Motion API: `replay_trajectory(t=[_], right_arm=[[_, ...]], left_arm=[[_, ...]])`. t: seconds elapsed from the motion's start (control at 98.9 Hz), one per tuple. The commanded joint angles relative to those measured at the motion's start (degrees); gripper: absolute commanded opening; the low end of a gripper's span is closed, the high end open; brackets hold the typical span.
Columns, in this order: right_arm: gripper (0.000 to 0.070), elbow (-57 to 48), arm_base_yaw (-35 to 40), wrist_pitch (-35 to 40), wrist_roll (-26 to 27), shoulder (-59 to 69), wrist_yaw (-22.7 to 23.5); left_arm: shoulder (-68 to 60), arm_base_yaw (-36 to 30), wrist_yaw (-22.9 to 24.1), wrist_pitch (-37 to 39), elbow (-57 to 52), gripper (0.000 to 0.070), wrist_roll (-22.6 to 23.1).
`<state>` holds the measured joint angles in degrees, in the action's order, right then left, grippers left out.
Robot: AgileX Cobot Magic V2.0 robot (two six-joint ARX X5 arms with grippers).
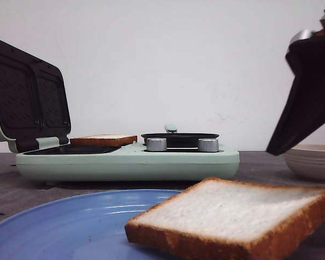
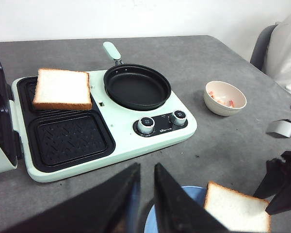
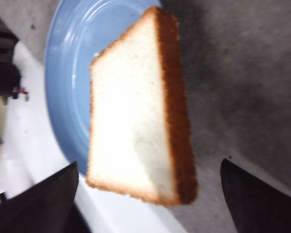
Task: Make breakfast with bread and shrimp
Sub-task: 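Move the right gripper to the remaining bread slice and grasp it, then lift the bread with the right gripper over the sandwich maker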
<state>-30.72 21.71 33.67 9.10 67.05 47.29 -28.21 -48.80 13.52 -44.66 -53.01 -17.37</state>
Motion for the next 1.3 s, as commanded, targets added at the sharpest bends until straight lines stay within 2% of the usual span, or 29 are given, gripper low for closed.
replay_trajectory(t=[0.0, 0.071, 0.142, 0.253, 0.374, 0.394, 0.769, 0.849, 0.971, 1.072, 1.163, 1.244, 1.294], right_arm=[[0.0558, -0.5, 0.3, -0.7, -0.7, 2.0, 2.2], [0.0519, -0.5, 0.3, -0.7, -0.7, 3.1, 3.7], [0.0435, -0.5, 0.3, -0.9, -0.7, 3.3, 4.4], [0.0258, -0.5, 0.3, -1.0, -0.7, 3.3, 5.6], [0.0021, -0.5, 0.3, -1.1, -0.9, 3.3, 5.7], [0.0000, -0.5, 0.3, -1.1, -1.0, 3.3, 5.7], [0.0000, -2.1, -0.2, -1.0, -1.8, -2.5, 7.0], [0.0000, -3.8, -0.6, -1.1, -0.9, -4.9, 8.9], [0.0000, -7.9, -0.6, -1.6, 1.4, -7.8, 9.1], [0.0000, -12.4, -0.6, -3.2, 4.2, -8.8, 9.1], [0.0000, -15.8, -0.4, -6.9, 8.8, -8.7, 8.1], [0.0000, -17.3, 0.1, -12.5, 14.0, -8.6, 7.2], [0.0000, -17.5, 1.2, -18.9, 19.2, -8.0, 6.5]], left_arm=[[-0.2, -0.5, -0.1, 0.7, -0.6, 0.0000, -0.3], [-0.2, -0.5, -0.1, 0.7, -0.6, 0.0000, -0.3], [-0.2, -0.5, -0.3, 0.7, -0.6, 0.0000, -0.3], [-0.2, -0.5, -1.0, 0.7, -0.6, 0.0000, -0.3], [-0.2, -0.5, -1.2, 0.6, -0.6, 0.0000, -0.2], [-0.2, -0.5, -1.2, 0.6, -0.6, 0.0000, -0.2], [-0.2, -0.5, -1.2, 0.6, -0.6, 0.0000, -0.1], [-0.2, -0.5, -1.2, 0.6, -0.6, 0.0000, -0.1], [-0.2, -0.5, -1.2, 0.9, -0.6, 0.0000, 0.0], [-0.2, -0.5, -1.1, 1.9, -0.6, 0.0000, 0.0], [-0.2, -0.5, 0.0, 4.1, -0.6, 0.0000, 0.0], [-0.2, -0.5, 1.8, 7.2, -0.6, 0.0000, 0.2], [-0.2, -0.5, 2.2, 9.2, -0.6, 0.0000, 0.2]])
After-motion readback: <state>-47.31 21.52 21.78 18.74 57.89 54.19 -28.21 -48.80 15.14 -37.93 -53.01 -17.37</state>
